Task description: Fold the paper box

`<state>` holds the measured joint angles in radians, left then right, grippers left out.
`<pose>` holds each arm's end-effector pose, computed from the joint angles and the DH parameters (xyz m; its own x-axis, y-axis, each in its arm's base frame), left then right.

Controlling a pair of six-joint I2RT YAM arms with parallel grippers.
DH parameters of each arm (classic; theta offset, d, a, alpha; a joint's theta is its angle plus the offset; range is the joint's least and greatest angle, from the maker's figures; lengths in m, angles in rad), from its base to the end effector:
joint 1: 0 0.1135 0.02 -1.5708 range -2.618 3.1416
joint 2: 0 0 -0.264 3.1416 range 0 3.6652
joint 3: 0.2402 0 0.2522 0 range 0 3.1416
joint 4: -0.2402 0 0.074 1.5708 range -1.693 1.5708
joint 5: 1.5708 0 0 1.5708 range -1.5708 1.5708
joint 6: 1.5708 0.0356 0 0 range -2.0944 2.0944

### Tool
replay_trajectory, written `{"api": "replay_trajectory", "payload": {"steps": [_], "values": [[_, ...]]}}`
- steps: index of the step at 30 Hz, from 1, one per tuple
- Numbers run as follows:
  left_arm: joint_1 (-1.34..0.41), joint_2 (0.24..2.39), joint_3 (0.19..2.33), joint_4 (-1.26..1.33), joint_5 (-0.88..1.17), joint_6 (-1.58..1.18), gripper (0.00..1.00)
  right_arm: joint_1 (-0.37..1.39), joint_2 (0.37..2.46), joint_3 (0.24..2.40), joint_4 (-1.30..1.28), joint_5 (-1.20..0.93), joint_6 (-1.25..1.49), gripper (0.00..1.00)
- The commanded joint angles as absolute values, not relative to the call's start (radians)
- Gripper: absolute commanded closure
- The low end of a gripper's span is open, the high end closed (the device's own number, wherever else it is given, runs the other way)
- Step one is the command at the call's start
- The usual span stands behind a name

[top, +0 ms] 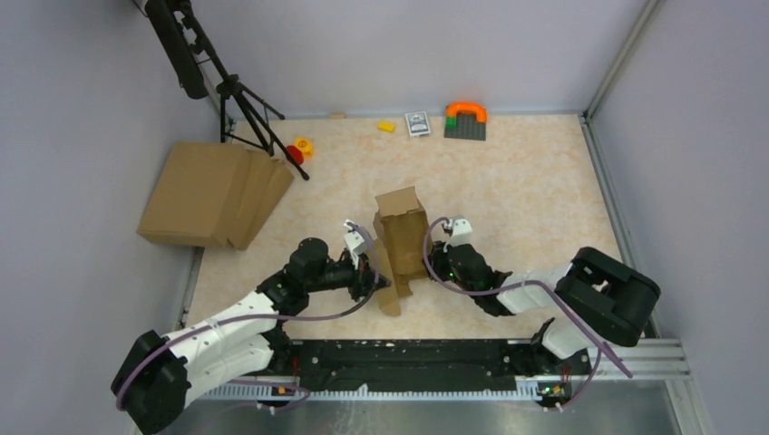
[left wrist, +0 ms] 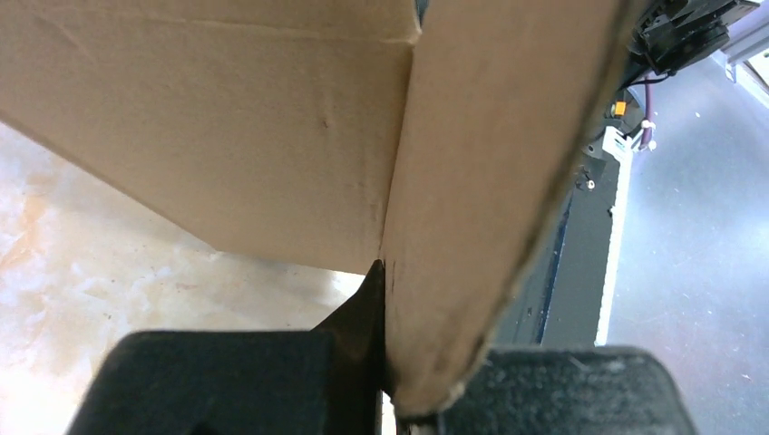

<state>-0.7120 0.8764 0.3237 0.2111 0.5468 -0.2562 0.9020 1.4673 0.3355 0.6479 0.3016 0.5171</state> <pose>0.1313 -0.1378 0.2039 -0.4807 0.1290 -0.8673 0.8344 0.3714 -0.4073 0.1613 0.1870 0.1296 -0.5405 0.0774 -0.8378 -0.3669 0.8744 0.3175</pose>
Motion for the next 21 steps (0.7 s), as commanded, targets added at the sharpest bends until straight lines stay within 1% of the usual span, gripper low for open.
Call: {"api": "replay_trajectory", "payload": {"steps": [1,4,9,17,21], "values": [[-0.719,0.894,0.325,0.217,0.572,-0.258,1.0,0.931,1.477,0.345,0.704,0.343,0.517,0.72],[-0.72,0.881,0.346,0.155,0.489,-0.225,1.0,0.932,1.485,0.34,0.72,0.369,0.531,0.75],[-0.718,0.895,0.401,0.088,0.33,-0.2,1.0,0.932,1.522,0.324,0.834,0.457,0.556,0.81],[-0.718,0.991,0.47,0.126,0.107,-0.165,0.99,0.919,1.652,0.372,0.97,0.592,0.561,0.84],[-0.718,1.07,0.451,0.262,0.017,-0.158,0.99,0.89,1.766,0.372,1.149,0.597,0.578,0.84]]}}
